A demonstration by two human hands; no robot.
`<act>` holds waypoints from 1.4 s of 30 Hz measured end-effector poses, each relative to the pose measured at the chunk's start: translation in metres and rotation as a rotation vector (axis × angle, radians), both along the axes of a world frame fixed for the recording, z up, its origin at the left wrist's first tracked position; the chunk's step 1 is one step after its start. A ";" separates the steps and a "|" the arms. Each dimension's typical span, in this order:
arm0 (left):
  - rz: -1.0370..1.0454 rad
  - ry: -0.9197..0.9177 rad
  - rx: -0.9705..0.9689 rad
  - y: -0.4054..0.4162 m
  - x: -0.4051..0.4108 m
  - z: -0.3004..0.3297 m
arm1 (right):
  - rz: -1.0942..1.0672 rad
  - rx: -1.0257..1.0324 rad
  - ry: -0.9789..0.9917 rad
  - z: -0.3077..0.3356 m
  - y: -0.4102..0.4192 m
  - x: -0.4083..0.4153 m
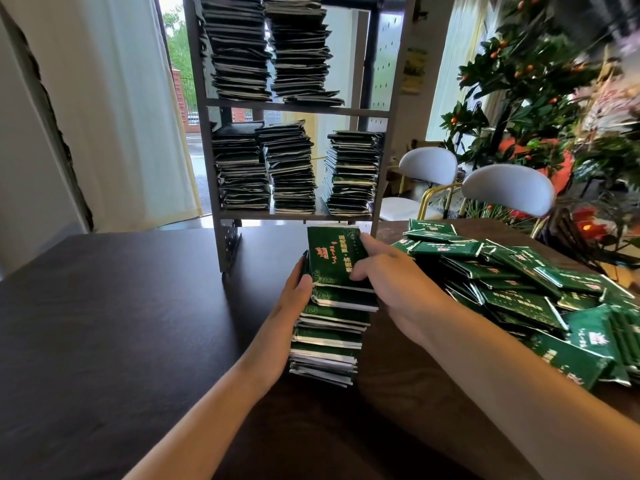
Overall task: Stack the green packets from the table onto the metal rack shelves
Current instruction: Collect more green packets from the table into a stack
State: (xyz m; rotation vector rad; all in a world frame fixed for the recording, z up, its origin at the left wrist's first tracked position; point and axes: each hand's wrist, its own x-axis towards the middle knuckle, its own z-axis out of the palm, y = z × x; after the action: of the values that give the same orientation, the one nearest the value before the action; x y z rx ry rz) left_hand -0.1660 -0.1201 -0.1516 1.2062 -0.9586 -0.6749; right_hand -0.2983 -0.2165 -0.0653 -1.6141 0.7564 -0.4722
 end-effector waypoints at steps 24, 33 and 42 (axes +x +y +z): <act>-0.063 -0.039 -0.054 0.017 -0.017 -0.002 | 0.004 0.045 -0.093 -0.008 0.004 -0.004; -0.063 -0.008 -0.030 0.013 -0.016 0.000 | 0.034 0.021 -0.095 -0.008 0.004 -0.006; -0.046 0.023 -0.008 0.014 -0.015 -0.004 | 0.013 -0.004 -0.079 -0.011 0.002 -0.005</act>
State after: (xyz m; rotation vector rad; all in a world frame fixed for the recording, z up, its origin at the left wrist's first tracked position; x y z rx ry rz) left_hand -0.1807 -0.1064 -0.1551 1.1705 -0.9712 -0.7193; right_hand -0.3034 -0.2143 -0.0765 -1.5939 0.6856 -0.5250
